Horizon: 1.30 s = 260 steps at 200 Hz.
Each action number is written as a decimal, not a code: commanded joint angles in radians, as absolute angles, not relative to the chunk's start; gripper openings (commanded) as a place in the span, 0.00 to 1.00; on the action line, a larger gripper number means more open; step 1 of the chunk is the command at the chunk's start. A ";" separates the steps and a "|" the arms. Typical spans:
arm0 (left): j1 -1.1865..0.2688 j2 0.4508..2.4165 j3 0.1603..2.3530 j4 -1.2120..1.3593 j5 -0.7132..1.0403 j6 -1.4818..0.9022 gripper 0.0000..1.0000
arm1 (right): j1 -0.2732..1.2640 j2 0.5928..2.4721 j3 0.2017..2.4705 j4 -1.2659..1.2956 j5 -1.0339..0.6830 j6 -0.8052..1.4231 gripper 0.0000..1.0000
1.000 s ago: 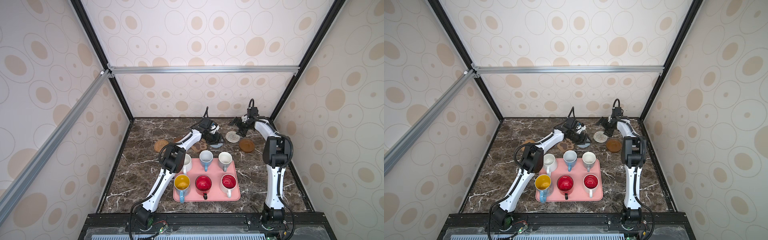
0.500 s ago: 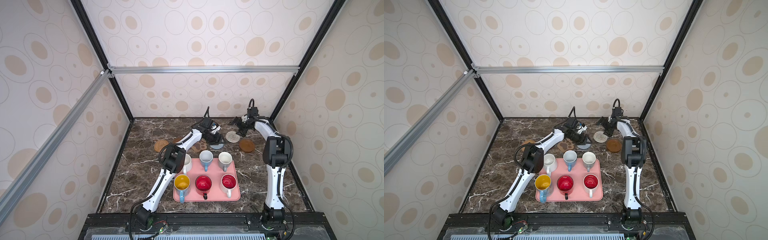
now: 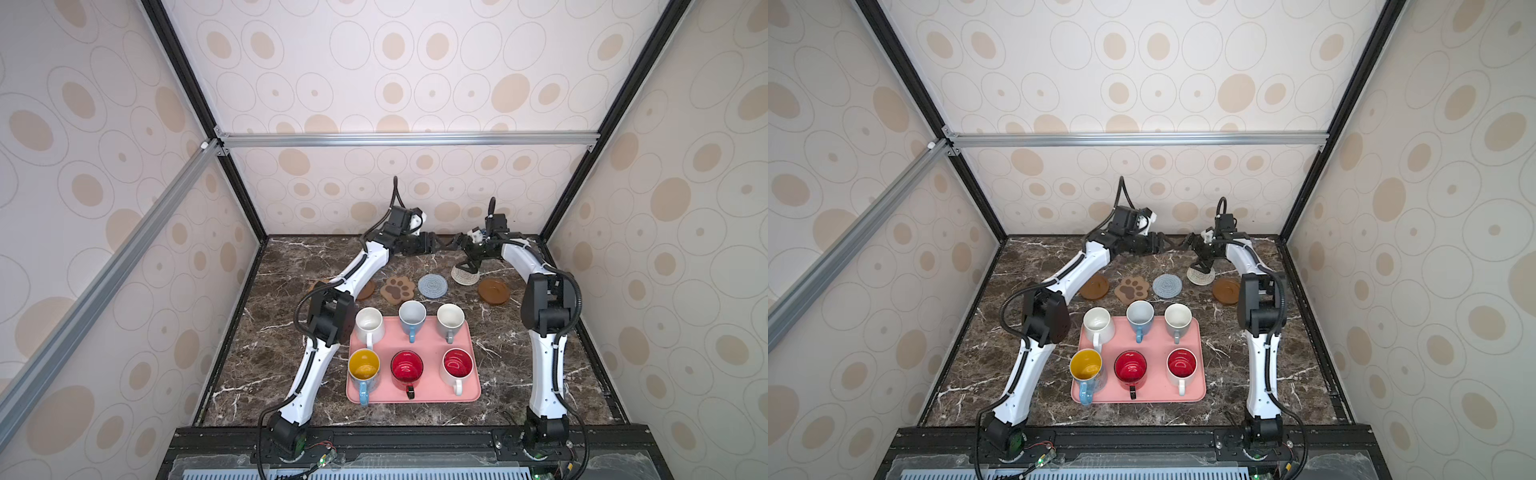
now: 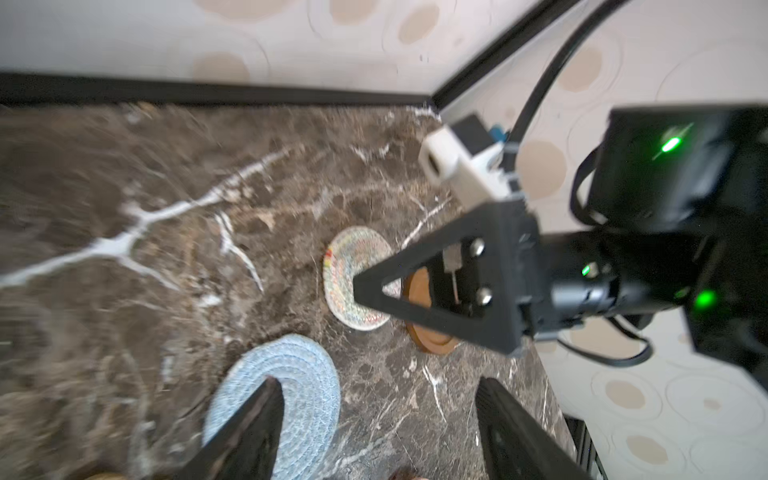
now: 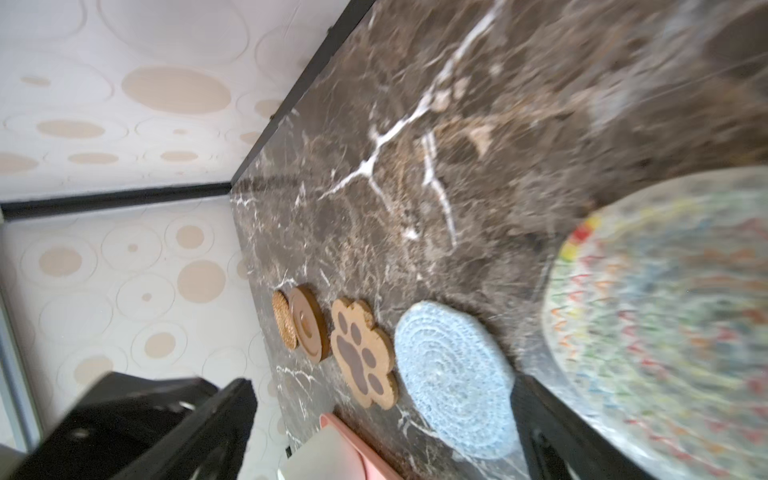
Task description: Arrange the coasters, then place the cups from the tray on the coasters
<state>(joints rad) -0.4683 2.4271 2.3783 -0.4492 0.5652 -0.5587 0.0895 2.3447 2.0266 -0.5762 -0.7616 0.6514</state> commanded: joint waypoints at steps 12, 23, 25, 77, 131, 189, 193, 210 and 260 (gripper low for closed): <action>-0.391 2.326 2.285 -0.425 0.424 -0.579 0.75 | 0.148 2.388 2.031 -0.593 -0.883 0.611 1.00; -0.373 2.299 2.241 -0.405 0.410 -0.594 0.75 | 0.159 2.400 2.032 -0.607 -0.886 0.601 1.00; -0.370 2.293 2.233 -0.399 0.407 -0.597 0.75 | 0.159 2.402 2.031 -0.608 -0.886 0.598 1.00; -0.321 2.149 1.966 -0.227 0.367 -0.666 0.75 | 0.172 2.449 2.011 -0.675 -0.889 0.543 1.00; -0.281 2.051 1.773 -0.097 0.378 -0.737 0.75 | 0.175 2.455 1.966 -0.730 -0.868 0.490 1.00; -0.267 2.049 1.772 -0.101 0.387 -0.730 0.75 | 0.175 2.426 1.935 -0.765 -0.835 0.460 1.00; -0.267 2.048 1.772 -0.102 0.387 -0.728 0.75 | 0.175 2.423 1.934 -0.765 -0.832 0.460 1.00; -0.267 2.045 1.770 -0.108 0.385 -0.722 0.75 | 0.175 2.411 1.923 -0.762 -0.816 0.461 1.00; -0.264 2.043 1.766 -0.114 0.385 -0.710 0.75 | 0.175 2.396 1.907 -0.765 -0.796 0.462 1.00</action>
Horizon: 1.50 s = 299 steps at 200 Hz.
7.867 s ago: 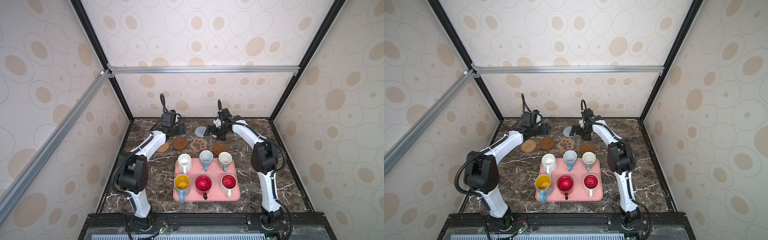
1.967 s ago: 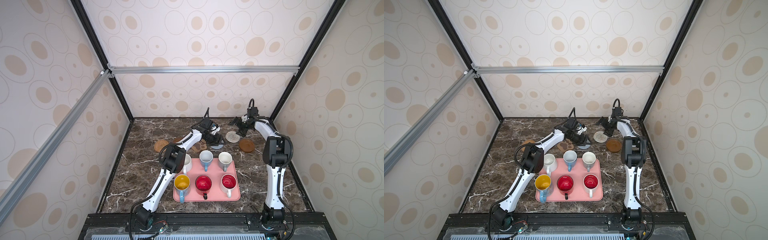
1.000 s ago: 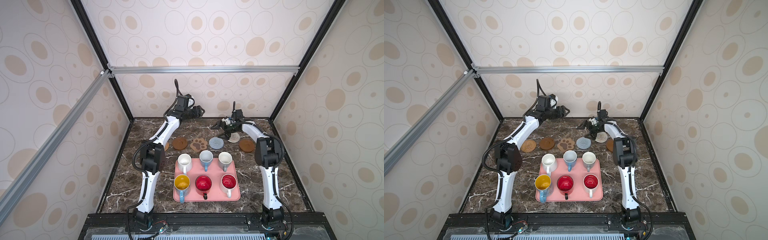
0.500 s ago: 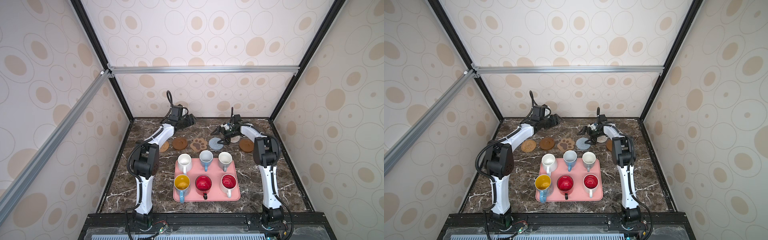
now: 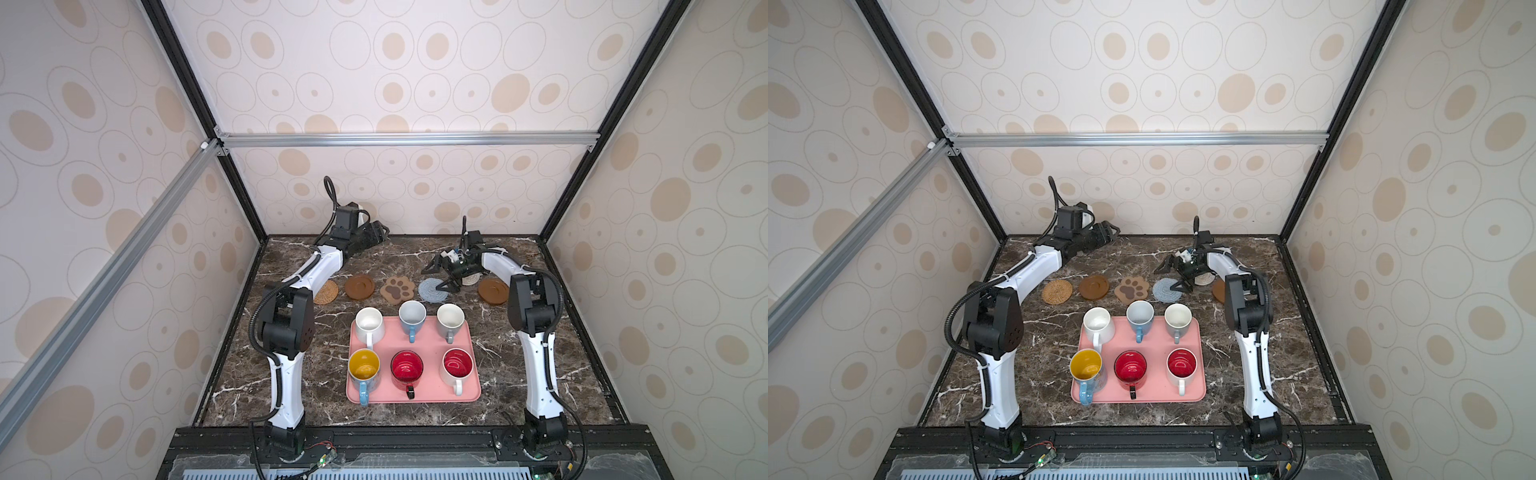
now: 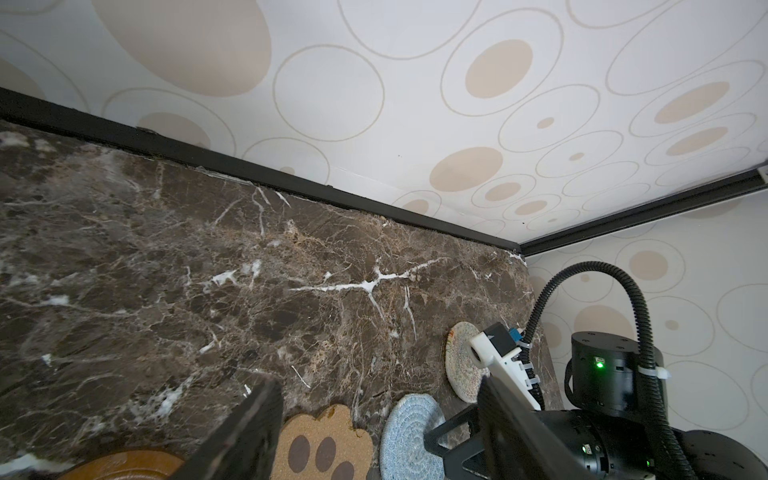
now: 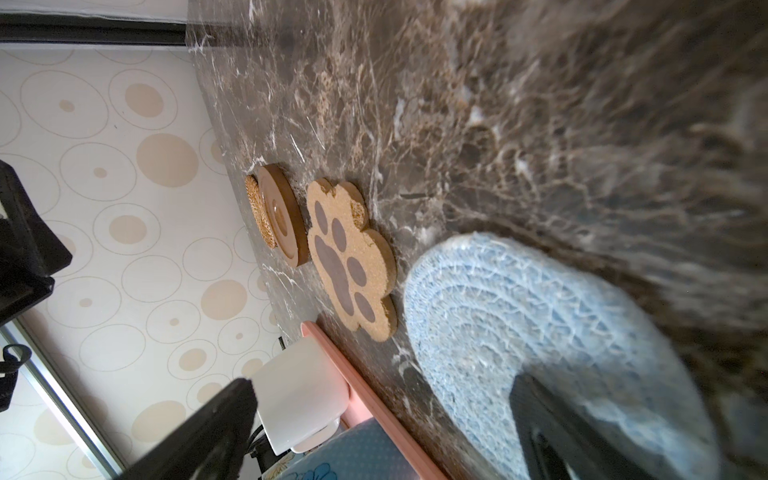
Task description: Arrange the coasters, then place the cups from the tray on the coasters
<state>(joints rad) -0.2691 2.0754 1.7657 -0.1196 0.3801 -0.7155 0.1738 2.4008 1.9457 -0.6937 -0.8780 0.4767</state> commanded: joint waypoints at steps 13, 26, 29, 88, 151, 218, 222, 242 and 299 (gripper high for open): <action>-0.264 2.045 1.767 -0.115 0.387 -0.712 0.75 | 0.175 2.396 1.908 -0.761 -0.789 0.465 1.00; -0.262 2.046 1.768 -0.114 0.389 -0.712 0.75 | 0.175 2.398 1.910 -0.756 -0.781 0.476 1.00; -0.262 2.047 1.769 -0.114 0.390 -0.711 0.75 | 0.175 2.396 1.910 -0.753 -0.780 0.478 1.00; -0.256 2.049 1.772 -0.117 0.394 -0.706 0.76 | 0.175 2.396 1.926 -0.703 -0.807 0.531 1.00; -0.255 2.059 1.785 -0.110 0.408 -0.711 0.76 | 0.171 2.381 2.002 -0.683 -0.844 0.573 1.00; -0.250 2.066 1.802 -0.120 0.408 -0.698 0.76 | 0.118 2.324 2.020 -0.579 -0.846 0.649 1.00; -0.249 2.065 1.801 -0.120 0.409 -0.697 0.76 | 0.114 2.325 2.023 -0.576 -0.833 0.649 1.00; -0.248 2.063 1.796 -0.121 0.411 -0.697 0.76 | 0.087 2.346 2.040 -0.556 -0.767 0.663 1.00; -0.247 2.056 1.792 -0.121 0.420 -0.701 0.76 | 0.039 2.439 2.098 -0.535 -0.648 0.700 1.00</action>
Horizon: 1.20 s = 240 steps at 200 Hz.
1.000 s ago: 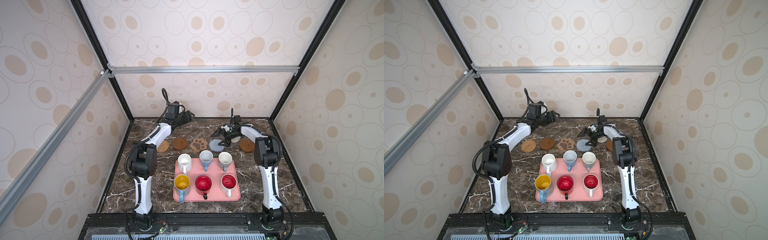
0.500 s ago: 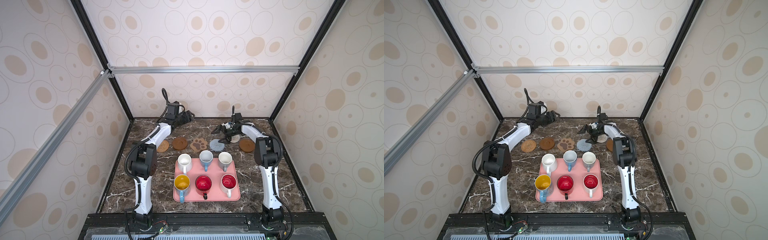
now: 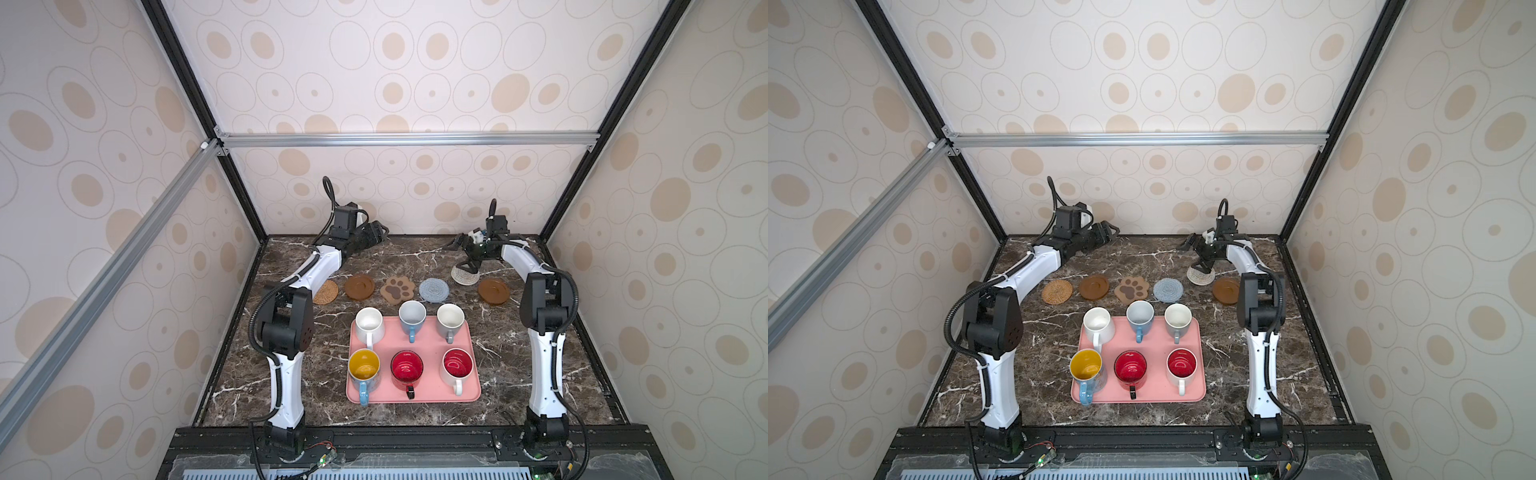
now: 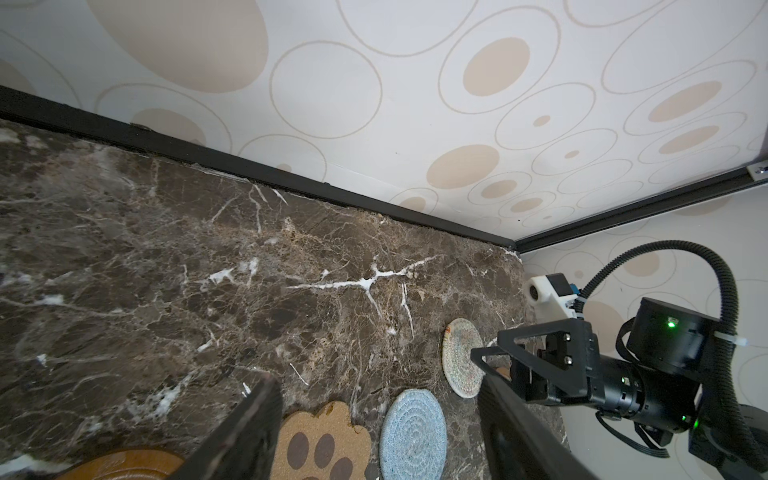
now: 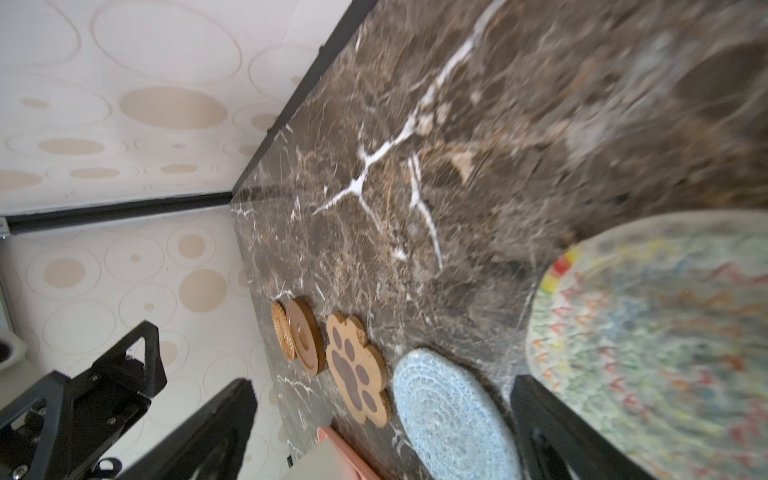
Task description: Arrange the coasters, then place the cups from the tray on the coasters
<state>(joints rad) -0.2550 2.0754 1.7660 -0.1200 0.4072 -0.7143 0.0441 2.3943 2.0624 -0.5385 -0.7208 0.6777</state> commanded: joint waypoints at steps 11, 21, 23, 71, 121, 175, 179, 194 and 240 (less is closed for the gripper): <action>-0.247 2.055 1.791 -0.121 0.423 -0.701 0.76 | 0.033 2.450 2.099 -0.537 -0.630 0.701 1.00; -0.247 2.054 1.789 -0.122 0.424 -0.701 0.76 | 0.028 2.460 2.098 -0.541 -0.624 0.701 1.00; -0.247 2.055 1.788 -0.121 0.424 -0.700 0.76 | 0.029 2.463 2.099 -0.544 -0.623 0.700 1.00; -0.246 2.054 1.786 -0.119 0.429 -0.702 0.76 | 0.027 2.477 2.071 -0.689 -0.615 0.596 1.00; -0.247 2.057 1.783 -0.114 0.428 -0.707 0.76 | 0.021 2.380 1.919 -0.774 -0.557 0.480 1.00; -0.246 2.054 1.752 -0.089 0.431 -0.721 0.76 | 0.021 2.285 1.757 -0.739 -0.587 0.461 1.00; -0.247 2.053 1.751 -0.088 0.431 -0.721 0.76 | 0.021 2.281 1.752 -0.739 -0.584 0.459 1.00; -0.247 2.051 1.745 -0.086 0.431 -0.723 0.76 | 0.021 2.272 1.742 -0.744 -0.583 0.453 1.00; -0.247 2.046 1.740 -0.084 0.430 -0.723 0.76 | 0.019 2.269 1.739 -0.736 -0.583 0.458 1.00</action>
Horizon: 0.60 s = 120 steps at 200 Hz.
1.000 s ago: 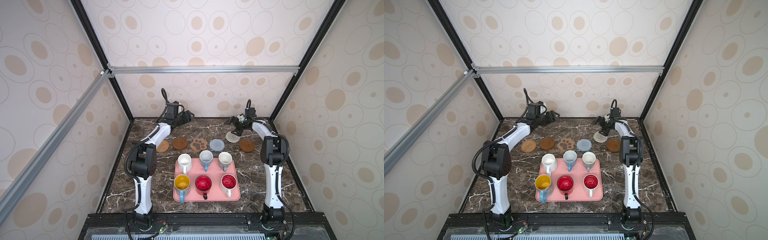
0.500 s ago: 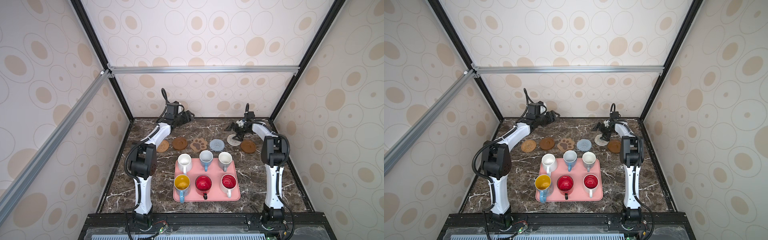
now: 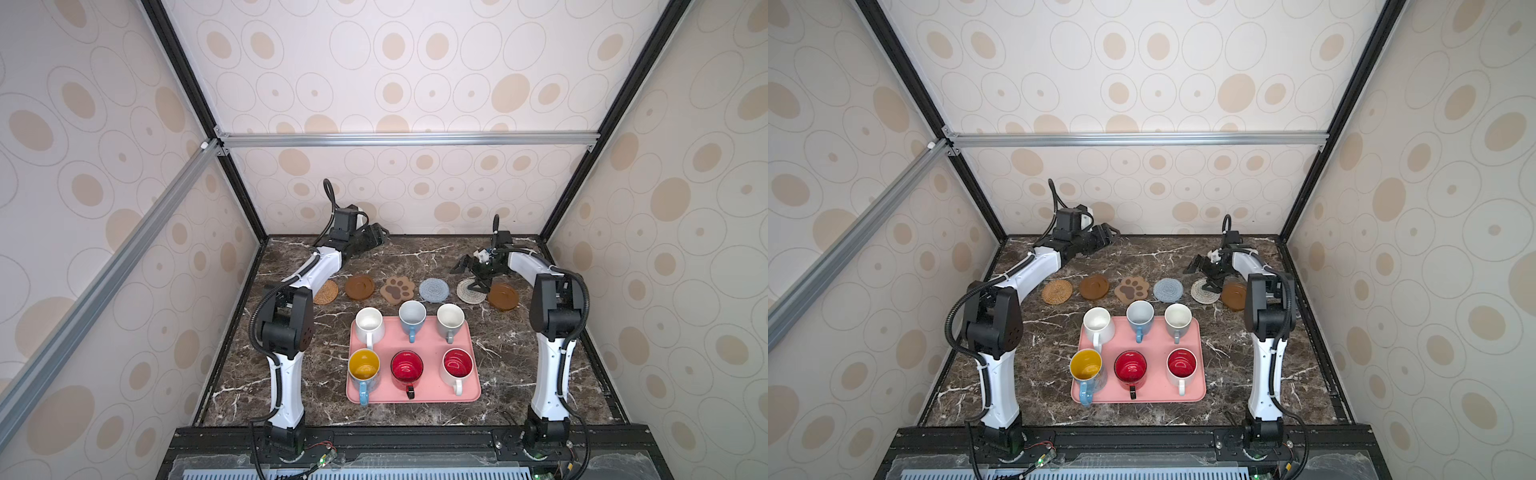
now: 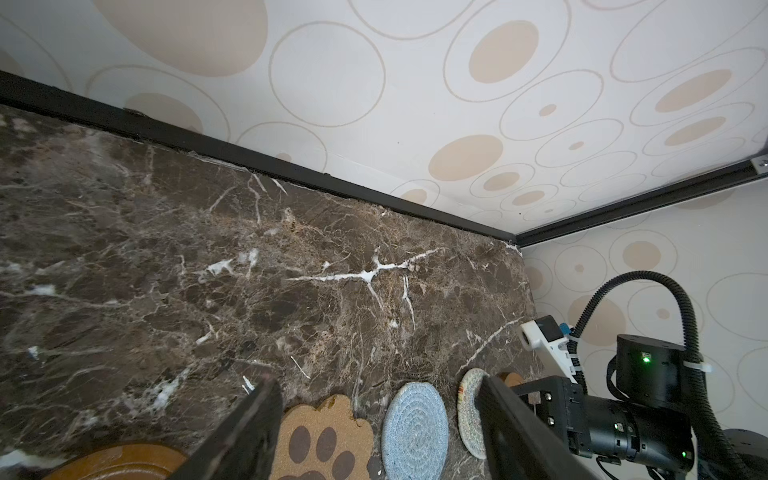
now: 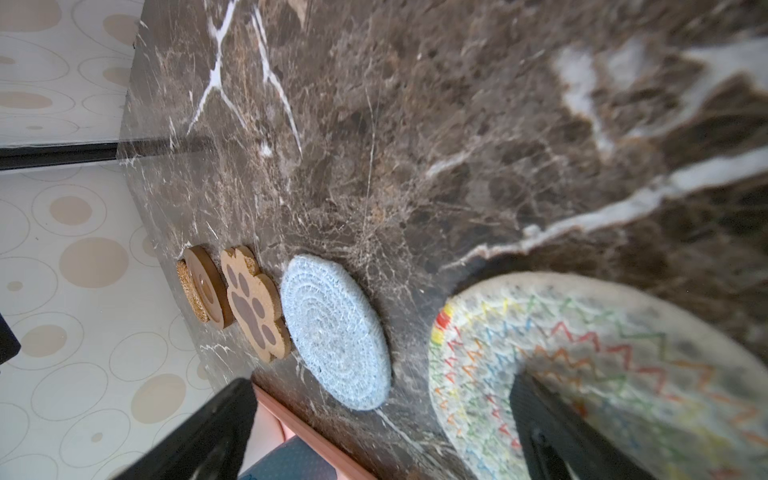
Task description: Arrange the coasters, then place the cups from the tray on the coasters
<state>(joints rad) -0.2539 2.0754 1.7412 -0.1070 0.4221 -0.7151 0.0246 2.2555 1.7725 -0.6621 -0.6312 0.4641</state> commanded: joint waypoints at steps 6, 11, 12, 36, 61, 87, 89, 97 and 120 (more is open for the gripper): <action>-0.247 2.045 1.740 -0.083 0.430 -0.721 0.76 | 0.020 2.271 1.742 -0.733 -0.583 0.460 1.00; -0.247 2.045 1.740 -0.084 0.430 -0.720 0.76 | 0.020 2.273 1.743 -0.731 -0.582 0.465 1.00; -0.247 2.045 1.740 -0.083 0.430 -0.721 0.76 | 0.020 2.273 1.744 -0.730 -0.581 0.466 1.00; -0.247 2.042 1.739 -0.084 0.429 -0.721 0.76 | 0.020 2.281 1.762 -0.721 -0.585 0.481 1.00; -0.246 2.042 1.738 -0.083 0.430 -0.719 0.76 | 0.020 2.278 1.793 -0.722 -0.593 0.488 1.00; -0.247 2.042 1.730 -0.080 0.432 -0.720 0.76 | 0.016 2.270 1.832 -0.738 -0.612 0.484 1.00; -0.247 2.041 1.728 -0.080 0.431 -0.721 0.76 | 0.015 2.269 1.835 -0.740 -0.613 0.485 1.00; -0.246 2.040 1.724 -0.075 0.431 -0.722 0.76 | 0.014 2.267 1.846 -0.744 -0.618 0.483 1.00; -0.247 2.041 1.720 -0.067 0.431 -0.726 0.76 | 0.008 2.249 1.863 -0.743 -0.635 0.489 1.00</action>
